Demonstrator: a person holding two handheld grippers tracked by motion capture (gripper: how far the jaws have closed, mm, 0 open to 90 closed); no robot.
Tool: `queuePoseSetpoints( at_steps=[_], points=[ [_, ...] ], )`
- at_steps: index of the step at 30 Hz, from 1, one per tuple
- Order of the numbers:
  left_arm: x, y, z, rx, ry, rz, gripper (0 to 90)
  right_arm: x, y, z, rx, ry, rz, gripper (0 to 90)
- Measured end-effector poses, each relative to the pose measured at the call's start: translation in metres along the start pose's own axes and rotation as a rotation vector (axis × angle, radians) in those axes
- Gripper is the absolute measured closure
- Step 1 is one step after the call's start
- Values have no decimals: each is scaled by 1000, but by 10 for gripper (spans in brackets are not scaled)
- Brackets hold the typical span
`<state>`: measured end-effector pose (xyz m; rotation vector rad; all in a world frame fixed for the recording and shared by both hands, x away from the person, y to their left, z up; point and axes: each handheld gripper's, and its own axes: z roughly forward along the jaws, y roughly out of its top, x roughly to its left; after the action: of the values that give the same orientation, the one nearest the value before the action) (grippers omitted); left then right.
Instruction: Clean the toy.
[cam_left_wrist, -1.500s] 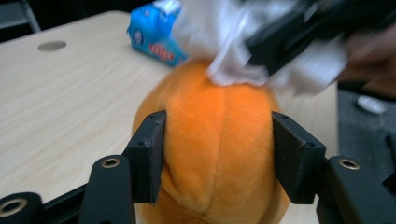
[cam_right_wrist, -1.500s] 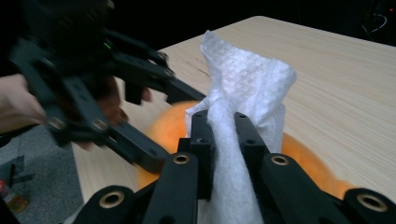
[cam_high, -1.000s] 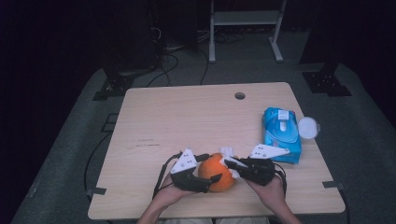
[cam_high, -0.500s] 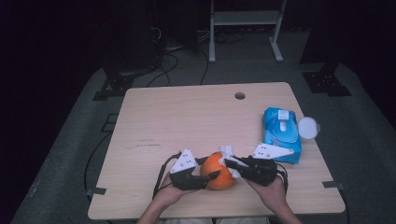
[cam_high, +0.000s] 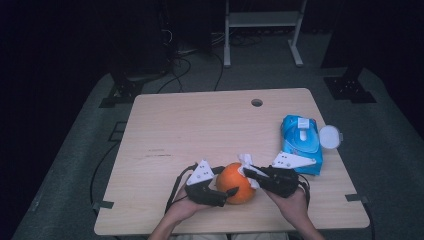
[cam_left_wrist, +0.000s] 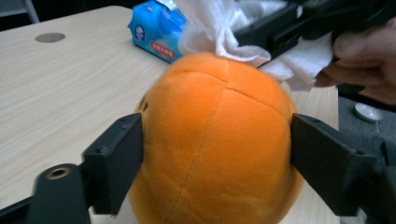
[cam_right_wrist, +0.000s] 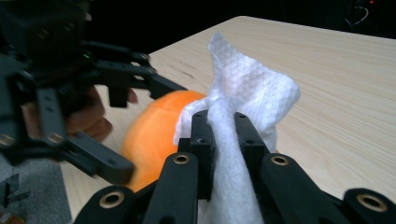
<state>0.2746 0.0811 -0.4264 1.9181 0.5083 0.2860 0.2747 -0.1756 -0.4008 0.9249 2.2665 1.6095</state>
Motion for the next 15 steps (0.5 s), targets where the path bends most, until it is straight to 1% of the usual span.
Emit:
queuePoseSetpoints(
  at_steps=[1,2,3,4,5,6,7,8,9,10,11,12,13,15],
  points=[
    [-1,1,-2,1,7,10,331,3,1,-1,-10,8,-1,802],
    [0,3,-4,1,-1,6,371,6,2,-2,-19,22,-13,803],
    [1,6,-7,2,-14,-12,396,10,5,-4,-24,33,-24,803],
    [2,9,-10,-6,-29,-33,401,13,7,-5,-31,39,-38,803],
    [3,11,-12,-11,-39,-42,403,16,9,-6,-38,43,-51,803],
    [3,12,-13,-12,-42,-46,403,17,9,-6,-40,46,-50,803],
    [3,12,-14,-7,-38,-57,403,15,9,-6,-40,46,-47,803],
    [4,11,-13,1,-31,-57,401,11,7,-4,-29,42,-32,803],
    [4,9,-11,0,-34,-62,389,8,5,-2,-19,36,-23,804],
    [5,8,-10,0,-39,-67,346,1,0,1,-16,41,6,803],
    [6,8,-9,-6,-56,-78,304,-2,-3,3,-13,46,23,803],
    [7,7,-8,-3,-60,-74,256,-5,-4,4,-11,41,27,803],
    [8,7,-7,-4,-51,-68,227,-6,-4,3,-10,32,27,803],
    [7,4,-5,2,-50,-52,211,-6,-2,2,-11,27,21,803]
  ],
)
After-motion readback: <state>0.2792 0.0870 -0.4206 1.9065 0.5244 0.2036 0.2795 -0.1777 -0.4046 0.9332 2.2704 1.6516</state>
